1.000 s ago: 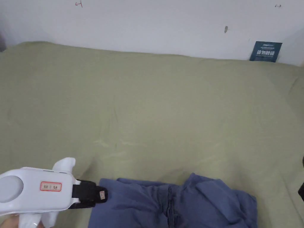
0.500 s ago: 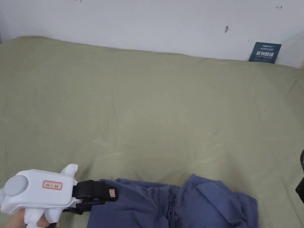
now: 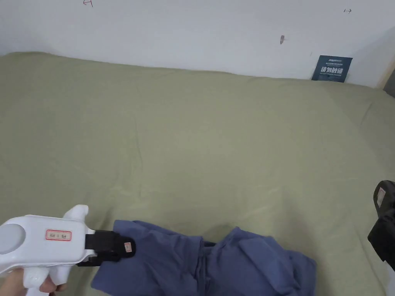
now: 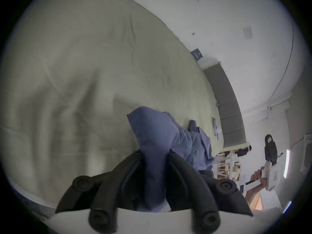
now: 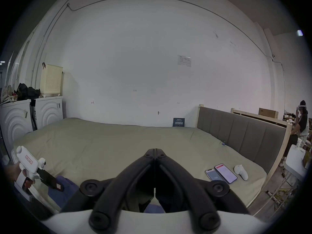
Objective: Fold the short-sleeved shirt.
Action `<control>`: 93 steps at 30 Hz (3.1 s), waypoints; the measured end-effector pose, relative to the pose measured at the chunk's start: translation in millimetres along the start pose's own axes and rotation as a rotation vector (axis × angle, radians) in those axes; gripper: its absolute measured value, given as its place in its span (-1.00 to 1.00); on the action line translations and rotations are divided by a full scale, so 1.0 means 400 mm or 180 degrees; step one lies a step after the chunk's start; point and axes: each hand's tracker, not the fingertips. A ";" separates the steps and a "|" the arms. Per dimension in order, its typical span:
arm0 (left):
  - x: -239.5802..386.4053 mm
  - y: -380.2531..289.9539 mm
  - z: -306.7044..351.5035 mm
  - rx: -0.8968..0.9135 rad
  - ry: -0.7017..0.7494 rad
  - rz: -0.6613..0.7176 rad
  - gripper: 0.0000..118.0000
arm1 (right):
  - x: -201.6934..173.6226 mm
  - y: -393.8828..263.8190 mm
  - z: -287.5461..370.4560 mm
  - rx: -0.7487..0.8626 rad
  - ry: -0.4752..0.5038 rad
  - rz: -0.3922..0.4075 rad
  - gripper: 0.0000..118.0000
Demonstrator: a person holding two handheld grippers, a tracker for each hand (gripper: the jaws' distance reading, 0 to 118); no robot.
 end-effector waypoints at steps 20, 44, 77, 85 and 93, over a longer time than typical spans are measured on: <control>0.325 -0.033 0.145 0.0098 0.1101 -0.0706 -0.69 | 0.013 -0.015 0.025 -0.0029 0.0155 -0.0106 -1.00; 0.350 -0.101 -0.154 -0.0138 -0.0183 -0.0516 -1.00 | 0.060 -0.054 0.022 -0.0198 0.0103 -0.0306 -1.00; 0.062 -0.067 0.042 0.0106 0.0344 -0.0446 -1.00 | -0.175 -0.431 -0.350 -0.2969 0.3023 -0.2170 -1.00; 0.012 -0.054 -0.011 -0.0138 0.0016 -0.0257 -0.86 | -0.102 -0.616 -0.427 -0.3393 0.3250 -0.3271 -1.00; 0.007 -0.028 -0.159 -0.0473 -0.0478 -0.0071 0.76 | -0.094 -0.630 -0.425 -0.3353 0.3238 -0.3377 -1.00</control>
